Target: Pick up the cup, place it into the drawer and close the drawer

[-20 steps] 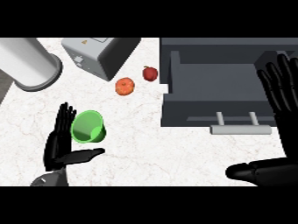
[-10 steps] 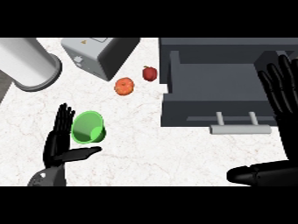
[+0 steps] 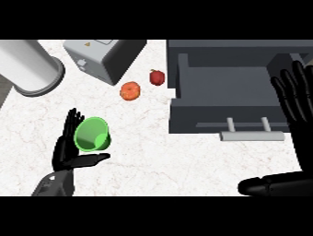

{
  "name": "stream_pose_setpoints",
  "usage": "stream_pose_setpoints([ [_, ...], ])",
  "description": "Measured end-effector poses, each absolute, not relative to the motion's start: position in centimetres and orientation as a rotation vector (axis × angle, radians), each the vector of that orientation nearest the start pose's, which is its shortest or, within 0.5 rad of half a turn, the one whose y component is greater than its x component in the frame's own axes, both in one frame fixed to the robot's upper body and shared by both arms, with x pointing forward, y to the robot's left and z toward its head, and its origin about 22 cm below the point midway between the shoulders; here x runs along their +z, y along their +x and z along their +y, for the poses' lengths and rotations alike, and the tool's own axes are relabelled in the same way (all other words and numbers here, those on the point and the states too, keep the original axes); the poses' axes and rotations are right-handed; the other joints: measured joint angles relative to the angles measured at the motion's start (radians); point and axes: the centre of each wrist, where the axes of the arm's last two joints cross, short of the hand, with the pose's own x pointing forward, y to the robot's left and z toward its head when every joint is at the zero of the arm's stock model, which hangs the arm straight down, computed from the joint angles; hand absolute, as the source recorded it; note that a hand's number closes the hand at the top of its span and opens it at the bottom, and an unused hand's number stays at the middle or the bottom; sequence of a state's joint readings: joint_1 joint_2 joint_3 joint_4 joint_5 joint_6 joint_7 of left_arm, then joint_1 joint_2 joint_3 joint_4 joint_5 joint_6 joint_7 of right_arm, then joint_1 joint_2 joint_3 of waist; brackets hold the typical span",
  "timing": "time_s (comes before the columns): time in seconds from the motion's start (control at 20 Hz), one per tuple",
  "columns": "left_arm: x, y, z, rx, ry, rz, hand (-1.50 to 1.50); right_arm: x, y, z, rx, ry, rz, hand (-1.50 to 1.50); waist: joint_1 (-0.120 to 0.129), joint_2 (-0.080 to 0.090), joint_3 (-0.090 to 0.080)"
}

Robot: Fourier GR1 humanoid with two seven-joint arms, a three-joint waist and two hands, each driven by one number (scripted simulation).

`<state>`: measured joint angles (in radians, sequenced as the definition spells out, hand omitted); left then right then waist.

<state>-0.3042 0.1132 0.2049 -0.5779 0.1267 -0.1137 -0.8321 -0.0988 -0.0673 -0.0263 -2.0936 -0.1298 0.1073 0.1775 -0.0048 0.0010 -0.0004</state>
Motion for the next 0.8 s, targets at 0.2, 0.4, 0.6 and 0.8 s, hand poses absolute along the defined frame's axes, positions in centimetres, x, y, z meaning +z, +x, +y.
stream_pose_setpoints([
  [0.2,-14.4,26.3,27.4,0.182,-0.020,-1.719,-1.50,14.5,22.4,-23.4,0.136,0.161,-2.005,-1.50,-0.001,0.000,0.000],
  [0.4,-14.4,26.3,27.4,0.204,-0.054,-1.712,-1.50,13.8,22.5,-24.0,0.141,0.160,-2.005,-1.50,0.000,0.000,0.000],
  [0.6,-14.7,26.3,27.5,0.225,-0.117,-1.713,-1.50,14.0,22.3,-23.7,0.141,0.169,-1.996,-1.50,-0.001,0.001,0.000],
  [0.8,-14.7,26.8,26.9,0.244,-0.183,-1.697,-1.50,13.7,21.9,-23.4,0.138,0.178,-1.990,-1.50,-0.004,0.001,-0.001],
])
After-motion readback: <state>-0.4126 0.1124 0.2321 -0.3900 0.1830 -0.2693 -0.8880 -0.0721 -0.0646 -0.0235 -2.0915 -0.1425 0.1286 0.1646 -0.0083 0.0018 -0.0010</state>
